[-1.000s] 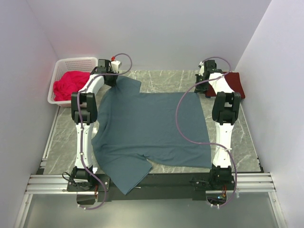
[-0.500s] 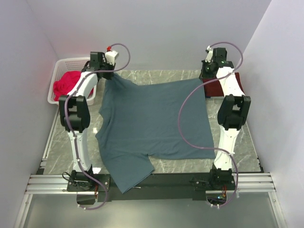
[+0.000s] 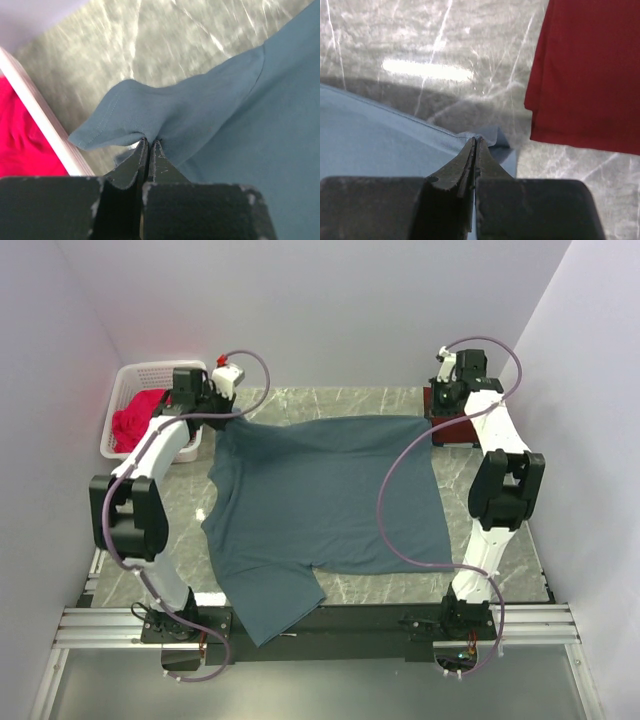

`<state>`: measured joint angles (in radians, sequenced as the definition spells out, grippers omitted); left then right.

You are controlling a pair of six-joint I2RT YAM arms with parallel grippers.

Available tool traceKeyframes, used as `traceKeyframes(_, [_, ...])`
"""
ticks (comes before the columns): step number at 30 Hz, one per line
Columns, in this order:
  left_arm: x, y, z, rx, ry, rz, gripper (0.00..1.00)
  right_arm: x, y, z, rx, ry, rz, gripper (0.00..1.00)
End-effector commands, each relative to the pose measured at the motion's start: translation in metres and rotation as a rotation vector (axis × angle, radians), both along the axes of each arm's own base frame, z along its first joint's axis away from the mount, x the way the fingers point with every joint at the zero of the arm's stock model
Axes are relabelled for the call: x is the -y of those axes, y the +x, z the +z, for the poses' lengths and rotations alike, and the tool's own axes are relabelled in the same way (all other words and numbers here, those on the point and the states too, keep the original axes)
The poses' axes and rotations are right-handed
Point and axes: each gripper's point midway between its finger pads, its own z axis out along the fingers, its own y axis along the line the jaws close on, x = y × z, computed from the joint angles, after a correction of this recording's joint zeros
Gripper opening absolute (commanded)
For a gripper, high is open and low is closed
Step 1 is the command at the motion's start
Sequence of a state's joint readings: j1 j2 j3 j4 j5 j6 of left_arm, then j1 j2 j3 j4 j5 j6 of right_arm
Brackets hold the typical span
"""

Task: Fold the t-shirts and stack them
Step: Fold the tshirt

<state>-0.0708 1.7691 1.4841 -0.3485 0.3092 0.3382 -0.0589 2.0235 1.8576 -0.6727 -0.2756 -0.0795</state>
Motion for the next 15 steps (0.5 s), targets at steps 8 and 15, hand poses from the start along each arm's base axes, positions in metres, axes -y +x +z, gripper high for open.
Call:
traceKeyframes(8, [-0.004,-0.053,-0.005,-0.029,-0.014,0.023,0.00,0.007,-0.030,-0.003,-0.004,-0.022,0.040,0.00])
traceKeyframes(15, [0.001,-0.080,-0.026,-0.074,0.006,0.017,0.00,0.017,-0.050,-0.029,-0.055,-0.059,0.042,0.00])
